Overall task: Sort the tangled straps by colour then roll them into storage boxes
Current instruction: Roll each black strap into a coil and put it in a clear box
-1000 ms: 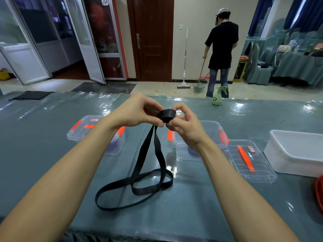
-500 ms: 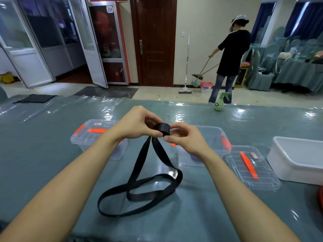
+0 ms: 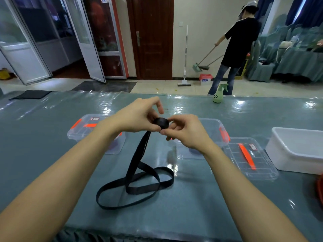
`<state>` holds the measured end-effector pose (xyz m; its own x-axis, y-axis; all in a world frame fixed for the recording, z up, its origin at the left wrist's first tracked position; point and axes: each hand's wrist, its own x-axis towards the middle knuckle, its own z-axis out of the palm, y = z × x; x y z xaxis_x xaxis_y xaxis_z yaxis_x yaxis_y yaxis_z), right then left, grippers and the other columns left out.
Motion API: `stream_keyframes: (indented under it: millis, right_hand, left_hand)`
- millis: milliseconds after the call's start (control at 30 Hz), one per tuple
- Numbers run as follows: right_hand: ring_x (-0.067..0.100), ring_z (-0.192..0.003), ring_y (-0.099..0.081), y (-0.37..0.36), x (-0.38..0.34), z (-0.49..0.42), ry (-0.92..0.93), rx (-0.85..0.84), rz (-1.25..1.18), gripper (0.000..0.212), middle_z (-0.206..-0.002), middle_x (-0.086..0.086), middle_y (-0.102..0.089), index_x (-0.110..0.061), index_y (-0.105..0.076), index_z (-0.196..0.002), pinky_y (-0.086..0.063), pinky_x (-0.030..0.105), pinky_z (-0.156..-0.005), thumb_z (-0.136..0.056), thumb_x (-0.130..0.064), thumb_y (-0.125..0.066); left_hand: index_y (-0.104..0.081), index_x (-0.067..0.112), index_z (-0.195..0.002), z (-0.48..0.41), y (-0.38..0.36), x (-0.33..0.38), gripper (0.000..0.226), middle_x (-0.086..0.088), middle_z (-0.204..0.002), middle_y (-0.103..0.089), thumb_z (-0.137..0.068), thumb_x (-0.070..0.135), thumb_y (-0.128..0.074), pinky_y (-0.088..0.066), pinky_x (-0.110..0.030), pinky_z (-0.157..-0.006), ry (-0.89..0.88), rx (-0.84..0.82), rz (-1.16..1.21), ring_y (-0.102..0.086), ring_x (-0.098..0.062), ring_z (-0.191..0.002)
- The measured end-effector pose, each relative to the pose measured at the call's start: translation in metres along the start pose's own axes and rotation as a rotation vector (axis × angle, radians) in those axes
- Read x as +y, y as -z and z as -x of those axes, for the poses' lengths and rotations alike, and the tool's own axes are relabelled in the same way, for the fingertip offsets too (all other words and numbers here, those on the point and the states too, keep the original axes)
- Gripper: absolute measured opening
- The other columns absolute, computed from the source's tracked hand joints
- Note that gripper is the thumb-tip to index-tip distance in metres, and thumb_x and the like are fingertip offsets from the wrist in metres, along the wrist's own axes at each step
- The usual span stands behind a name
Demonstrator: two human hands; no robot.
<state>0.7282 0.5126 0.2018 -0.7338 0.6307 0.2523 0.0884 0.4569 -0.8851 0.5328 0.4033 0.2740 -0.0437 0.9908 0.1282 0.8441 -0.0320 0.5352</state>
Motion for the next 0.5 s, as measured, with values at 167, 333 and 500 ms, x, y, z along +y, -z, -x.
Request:
stream_keyframes:
  millis: [167, 333, 500]
  right_hand:
    - [0.037, -0.075, -0.081, 0.001, 0.000, 0.005, 0.050, 0.043, -0.354, 0.027, -0.083, 0.018, -0.080, -0.013, -0.082, -0.111, -0.064, 0.036, -0.072, -0.086, -0.013, -0.092]
    - [0.033, -0.077, -0.081, -0.007, -0.013, 0.001, 0.038, 0.088, -0.674, 0.027, -0.095, 0.027, -0.080, -0.009, -0.079, -0.116, -0.065, 0.035, -0.074, -0.090, -0.001, -0.083]
    - [0.032, -0.084, -0.081, -0.016, -0.017, -0.004, -0.011, -0.031, -0.753, 0.028, -0.099, 0.025, -0.080, -0.005, -0.071, -0.117, -0.065, 0.033, -0.080, -0.091, -0.006, -0.081]
  left_hand:
    - [-0.077, 0.015, -0.120, 0.010, -0.007, -0.016, 0.052, 0.000, -0.107, -0.086, -0.072, 0.013, -0.097, -0.064, -0.031, -0.099, -0.016, 0.115, 0.473, -0.082, -0.018, -0.108]
    - [-0.082, 0.017, -0.120, 0.013, -0.014, -0.024, 0.049, -0.005, -0.114, -0.085, -0.074, 0.014, -0.097, -0.062, -0.032, -0.103, -0.056, 0.211, 0.612, -0.080, -0.021, -0.115]
    - [-0.085, 0.018, -0.116, 0.016, -0.013, -0.031, 0.043, -0.010, -0.112, -0.085, -0.075, 0.020, -0.098, -0.062, -0.038, -0.105, -0.030, 0.230, 0.634, -0.081, -0.025, -0.112]
